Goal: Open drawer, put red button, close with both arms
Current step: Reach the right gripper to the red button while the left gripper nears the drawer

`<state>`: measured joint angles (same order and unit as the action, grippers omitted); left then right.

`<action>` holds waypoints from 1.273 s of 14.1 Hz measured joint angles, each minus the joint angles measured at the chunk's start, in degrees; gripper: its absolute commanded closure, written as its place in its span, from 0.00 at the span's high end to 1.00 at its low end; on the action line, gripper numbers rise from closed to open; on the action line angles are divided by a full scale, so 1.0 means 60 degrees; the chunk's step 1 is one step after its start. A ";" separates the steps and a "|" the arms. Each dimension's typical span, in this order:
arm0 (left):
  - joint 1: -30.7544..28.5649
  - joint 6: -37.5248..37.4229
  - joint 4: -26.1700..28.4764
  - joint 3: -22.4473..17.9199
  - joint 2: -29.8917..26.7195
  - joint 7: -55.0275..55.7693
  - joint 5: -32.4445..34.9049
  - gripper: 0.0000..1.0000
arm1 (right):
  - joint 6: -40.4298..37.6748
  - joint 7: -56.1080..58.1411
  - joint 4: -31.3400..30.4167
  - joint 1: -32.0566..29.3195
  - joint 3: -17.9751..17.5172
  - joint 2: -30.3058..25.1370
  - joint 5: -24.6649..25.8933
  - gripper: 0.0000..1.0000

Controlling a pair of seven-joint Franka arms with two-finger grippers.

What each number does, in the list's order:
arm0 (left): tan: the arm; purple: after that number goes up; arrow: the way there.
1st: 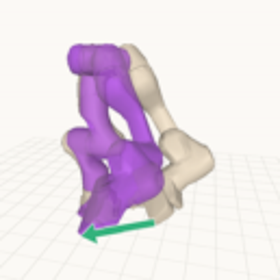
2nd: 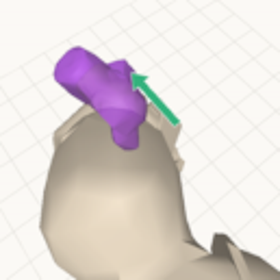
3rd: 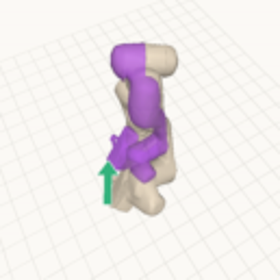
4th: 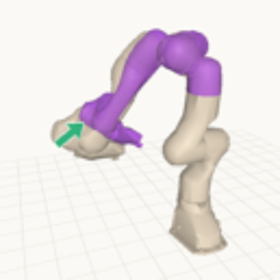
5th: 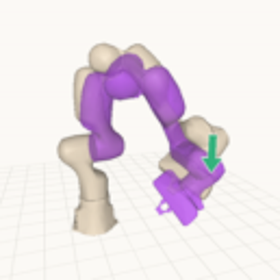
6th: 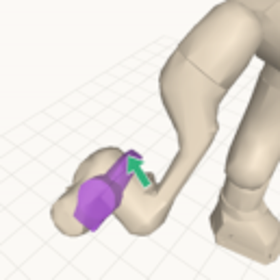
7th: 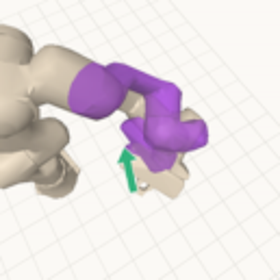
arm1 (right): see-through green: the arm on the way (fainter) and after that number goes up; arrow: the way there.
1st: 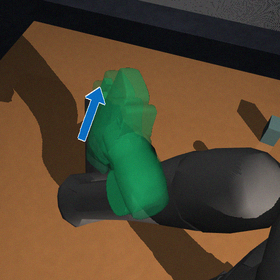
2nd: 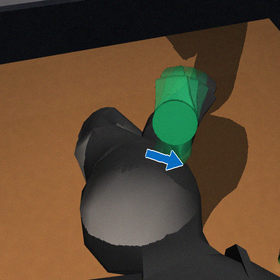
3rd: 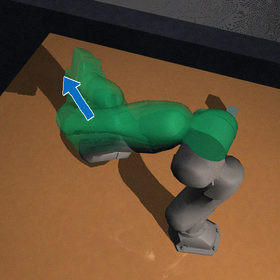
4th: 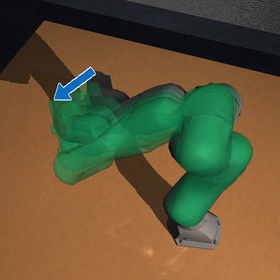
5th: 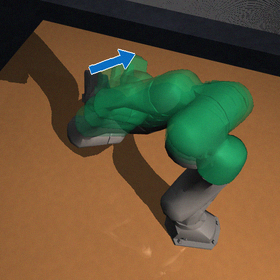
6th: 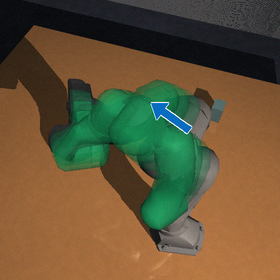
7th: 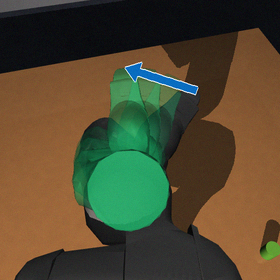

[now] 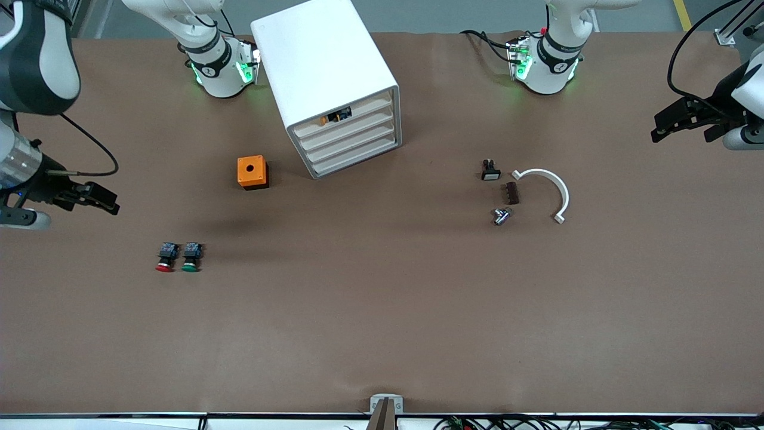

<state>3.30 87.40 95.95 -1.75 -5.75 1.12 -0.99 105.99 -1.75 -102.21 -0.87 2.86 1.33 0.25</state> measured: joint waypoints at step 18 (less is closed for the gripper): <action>0.0340 -0.0035 0.0155 0.0762 0.2354 0.0270 -0.0163 1.00 | -0.1297 -0.0188 0.0502 0.0175 0.0006 -0.0929 -0.0003 1.00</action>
<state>5.34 87.19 96.88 2.82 8.37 2.74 -1.97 98.21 -2.88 -99.20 0.18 2.90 -4.25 0.24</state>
